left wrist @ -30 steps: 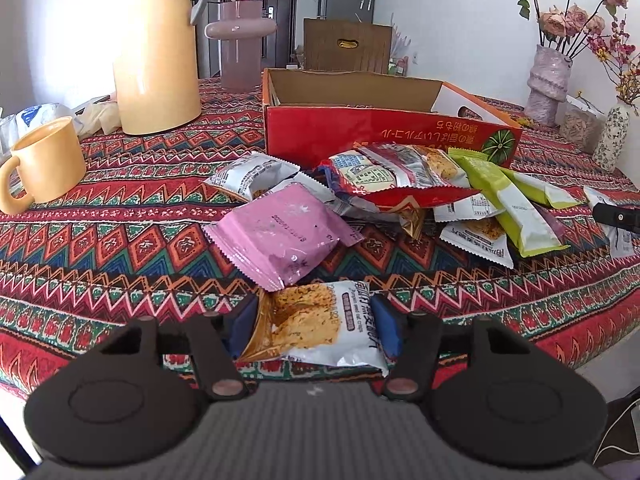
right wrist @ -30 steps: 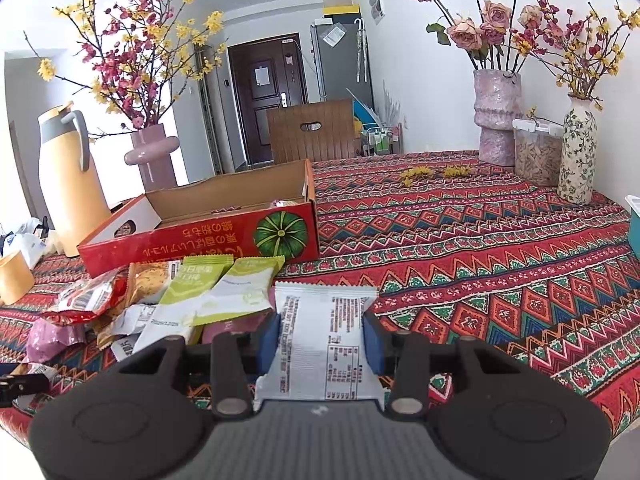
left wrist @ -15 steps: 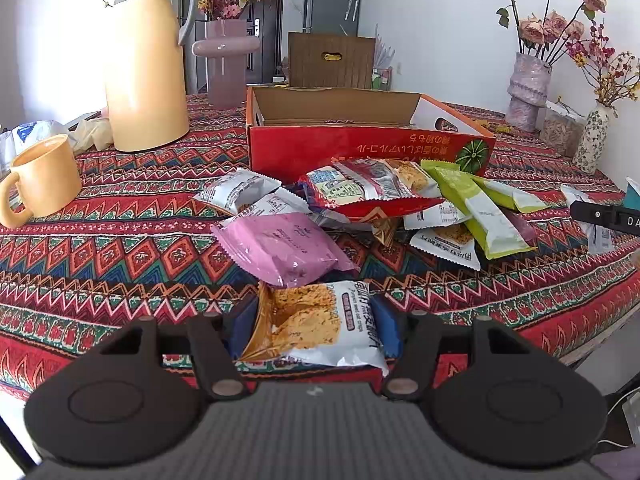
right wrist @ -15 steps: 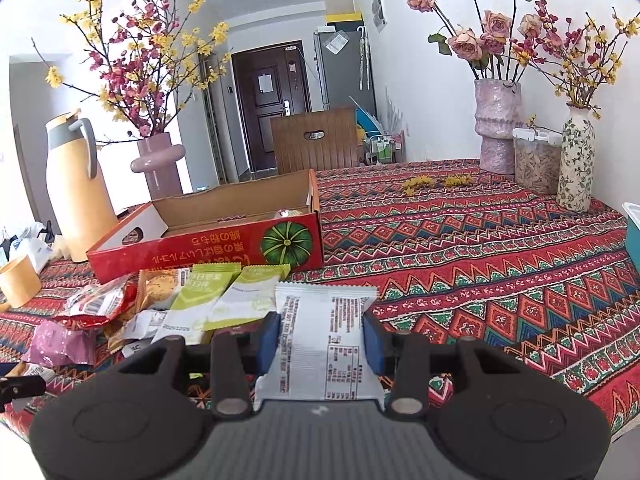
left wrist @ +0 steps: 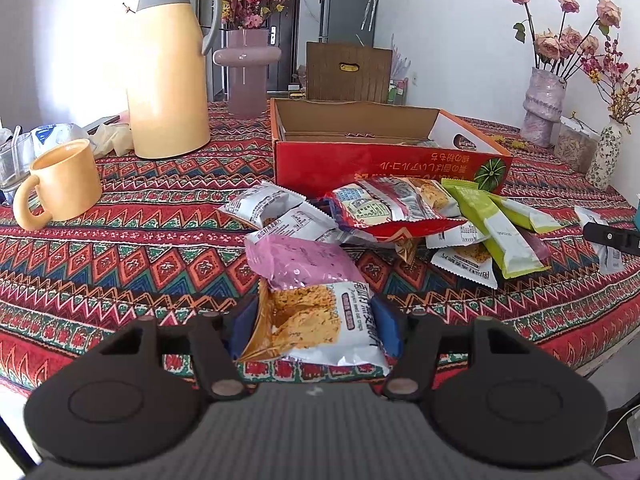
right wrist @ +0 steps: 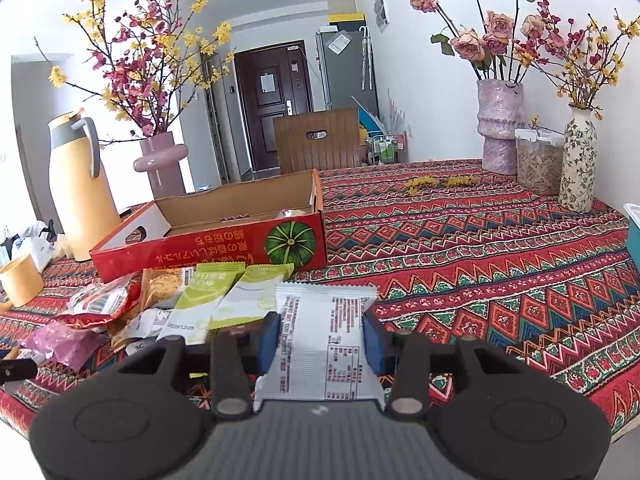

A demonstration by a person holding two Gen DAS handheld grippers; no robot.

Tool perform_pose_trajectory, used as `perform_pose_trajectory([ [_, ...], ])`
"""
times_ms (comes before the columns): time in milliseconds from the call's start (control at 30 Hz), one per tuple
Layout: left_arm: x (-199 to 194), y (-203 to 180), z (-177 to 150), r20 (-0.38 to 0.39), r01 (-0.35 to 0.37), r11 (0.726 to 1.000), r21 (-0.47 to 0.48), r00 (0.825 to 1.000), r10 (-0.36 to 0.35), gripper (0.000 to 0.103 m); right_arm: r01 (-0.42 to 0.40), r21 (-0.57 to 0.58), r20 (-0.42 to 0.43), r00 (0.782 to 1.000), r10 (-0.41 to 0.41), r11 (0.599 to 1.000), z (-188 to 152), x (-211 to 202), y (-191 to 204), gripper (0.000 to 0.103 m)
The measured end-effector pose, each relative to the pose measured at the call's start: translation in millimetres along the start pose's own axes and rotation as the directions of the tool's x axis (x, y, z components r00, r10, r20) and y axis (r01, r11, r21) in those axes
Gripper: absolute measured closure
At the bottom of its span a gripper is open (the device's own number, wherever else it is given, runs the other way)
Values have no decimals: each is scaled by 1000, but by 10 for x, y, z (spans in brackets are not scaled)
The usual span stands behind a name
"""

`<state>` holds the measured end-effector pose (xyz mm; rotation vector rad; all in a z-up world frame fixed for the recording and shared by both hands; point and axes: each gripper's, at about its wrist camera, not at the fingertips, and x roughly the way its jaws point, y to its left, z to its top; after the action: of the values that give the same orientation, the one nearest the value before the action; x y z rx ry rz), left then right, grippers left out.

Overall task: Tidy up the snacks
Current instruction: 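Carry both held packets up and over the cardboard box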

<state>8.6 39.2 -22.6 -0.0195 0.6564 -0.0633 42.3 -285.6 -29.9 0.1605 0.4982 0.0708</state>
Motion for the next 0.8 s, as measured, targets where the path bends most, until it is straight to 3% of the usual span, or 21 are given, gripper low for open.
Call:
perform_pose_trajectory([
  [433, -28, 137, 99, 34, -46, 999, -20, 998, 46, 40, -5, -6, 0, 1000, 5, 1000, 3, 0, 34, 60],
  [800, 41, 166, 418, 90, -50, 998, -27, 995, 53, 40, -28, -38, 18, 999, 29, 999, 164, 130, 167, 60],
])
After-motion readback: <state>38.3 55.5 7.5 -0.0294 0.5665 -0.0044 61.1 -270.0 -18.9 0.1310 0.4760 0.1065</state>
